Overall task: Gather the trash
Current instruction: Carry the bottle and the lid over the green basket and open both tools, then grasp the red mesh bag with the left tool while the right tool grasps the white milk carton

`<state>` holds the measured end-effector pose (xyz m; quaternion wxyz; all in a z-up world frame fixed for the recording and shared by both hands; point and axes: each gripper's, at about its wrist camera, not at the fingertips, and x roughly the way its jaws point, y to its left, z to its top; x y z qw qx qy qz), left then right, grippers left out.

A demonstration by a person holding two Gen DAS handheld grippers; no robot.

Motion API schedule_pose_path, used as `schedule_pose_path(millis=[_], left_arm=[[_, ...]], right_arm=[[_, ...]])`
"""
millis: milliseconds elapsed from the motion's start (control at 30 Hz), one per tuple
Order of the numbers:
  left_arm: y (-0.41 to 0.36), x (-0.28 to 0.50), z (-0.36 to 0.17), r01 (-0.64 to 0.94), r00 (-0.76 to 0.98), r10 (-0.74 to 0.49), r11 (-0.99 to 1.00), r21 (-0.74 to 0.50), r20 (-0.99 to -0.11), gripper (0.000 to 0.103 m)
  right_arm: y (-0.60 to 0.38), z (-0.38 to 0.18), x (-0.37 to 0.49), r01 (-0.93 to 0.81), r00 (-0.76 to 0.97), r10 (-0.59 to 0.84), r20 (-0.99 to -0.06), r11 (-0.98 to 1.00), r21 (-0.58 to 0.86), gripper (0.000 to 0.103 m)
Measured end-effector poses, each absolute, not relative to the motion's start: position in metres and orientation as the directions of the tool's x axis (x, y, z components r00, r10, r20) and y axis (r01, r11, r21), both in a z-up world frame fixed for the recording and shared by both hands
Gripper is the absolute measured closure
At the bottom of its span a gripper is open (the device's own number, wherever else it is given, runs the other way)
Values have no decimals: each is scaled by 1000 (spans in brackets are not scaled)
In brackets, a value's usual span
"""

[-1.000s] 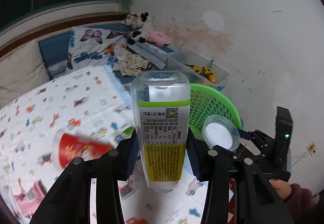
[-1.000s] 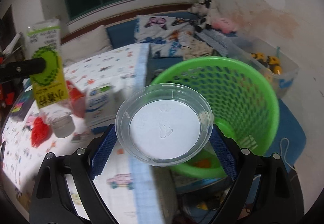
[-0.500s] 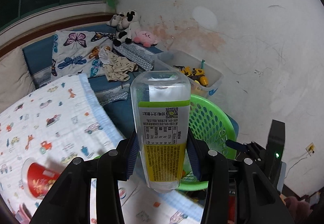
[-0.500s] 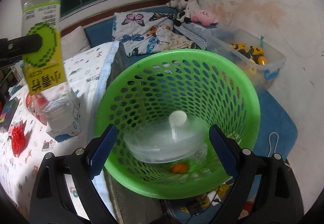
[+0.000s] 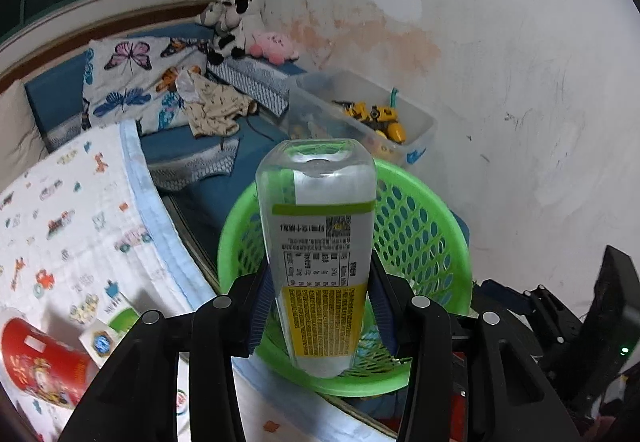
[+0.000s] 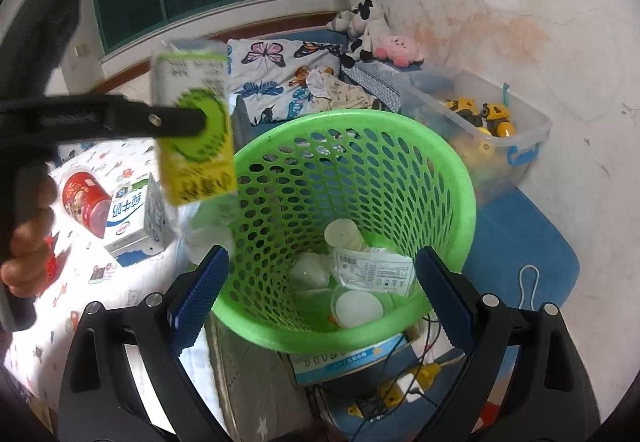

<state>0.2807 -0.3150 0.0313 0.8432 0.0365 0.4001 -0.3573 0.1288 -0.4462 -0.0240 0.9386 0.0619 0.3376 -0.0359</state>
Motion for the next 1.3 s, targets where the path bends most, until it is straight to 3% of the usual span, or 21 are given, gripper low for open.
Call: schedule_pose_path(millis=[167, 600, 1300], left_arm=[[-312, 275, 29, 633, 418, -581, 738, -235, -699, 49], [-236, 241, 36, 594, 491, -529, 784, -178, -693, 48], [-44, 201, 3, 332, 630, -250, 943, -37, -735, 44]], right_arm=[[-445, -23, 123, 102, 771, -17, -636, 990, 98, 9], [-401, -21, 122, -1, 760, 85, -645, 991, 131, 9], [-310, -9, 152, -187, 729, 219, -648, 975, 120, 9]])
